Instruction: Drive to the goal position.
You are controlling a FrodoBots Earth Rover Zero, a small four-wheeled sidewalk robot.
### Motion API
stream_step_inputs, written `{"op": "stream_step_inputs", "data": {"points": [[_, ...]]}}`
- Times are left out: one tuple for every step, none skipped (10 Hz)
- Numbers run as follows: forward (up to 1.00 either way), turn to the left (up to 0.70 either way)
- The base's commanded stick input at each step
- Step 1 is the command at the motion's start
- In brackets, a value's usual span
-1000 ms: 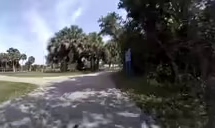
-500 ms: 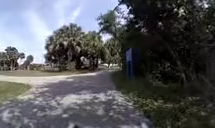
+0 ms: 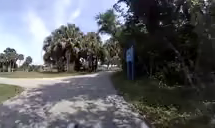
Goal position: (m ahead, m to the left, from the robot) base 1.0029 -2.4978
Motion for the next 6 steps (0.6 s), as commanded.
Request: {"op": "stream_step_inputs", "data": {"points": [[0.25,0.45],[0.0,0.7],[0.0,0.7],[0.0,0.7],[0.0,0.7],[0.0,0.7]]}}
